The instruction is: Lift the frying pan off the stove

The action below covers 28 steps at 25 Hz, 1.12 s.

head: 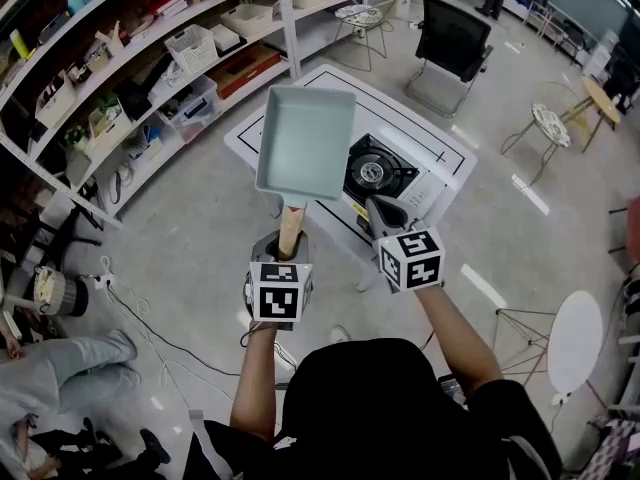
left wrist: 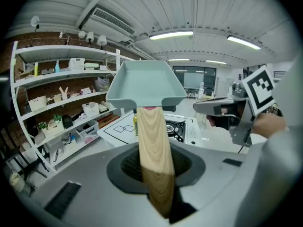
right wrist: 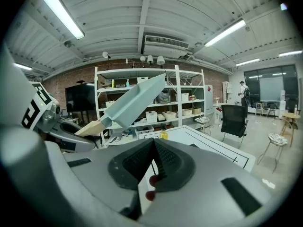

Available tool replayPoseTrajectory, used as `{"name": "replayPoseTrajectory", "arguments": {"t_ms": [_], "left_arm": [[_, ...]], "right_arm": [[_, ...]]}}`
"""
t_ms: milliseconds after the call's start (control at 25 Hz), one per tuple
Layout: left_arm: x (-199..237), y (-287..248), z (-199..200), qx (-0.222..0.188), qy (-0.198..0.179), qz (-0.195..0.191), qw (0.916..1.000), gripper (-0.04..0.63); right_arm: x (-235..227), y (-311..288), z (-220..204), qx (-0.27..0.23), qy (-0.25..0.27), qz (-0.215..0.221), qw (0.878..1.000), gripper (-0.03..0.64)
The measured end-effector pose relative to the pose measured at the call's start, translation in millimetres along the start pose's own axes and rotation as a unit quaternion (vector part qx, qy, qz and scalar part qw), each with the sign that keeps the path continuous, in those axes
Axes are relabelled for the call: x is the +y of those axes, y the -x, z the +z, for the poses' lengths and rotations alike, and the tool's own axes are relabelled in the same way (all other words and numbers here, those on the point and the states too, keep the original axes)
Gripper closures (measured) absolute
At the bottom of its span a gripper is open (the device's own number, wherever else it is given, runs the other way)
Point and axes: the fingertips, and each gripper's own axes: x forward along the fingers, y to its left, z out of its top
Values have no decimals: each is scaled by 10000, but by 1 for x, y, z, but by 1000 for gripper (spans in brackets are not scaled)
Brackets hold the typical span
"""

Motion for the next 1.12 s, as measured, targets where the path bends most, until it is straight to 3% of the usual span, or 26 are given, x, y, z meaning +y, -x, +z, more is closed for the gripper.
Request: {"name": "replayPoseTrajectory", "arguments": {"t_ms": [560, 1120], "left_arm": [[-33, 22, 11, -178, 25, 96, 9998, 503], [-87, 68, -6, -363, 141, 357, 9986, 503]], "right_arm": [[-5, 33, 5, -64, 32, 90, 9999, 615], [-3, 103, -13, -168, 50, 269, 9995, 615]]}}
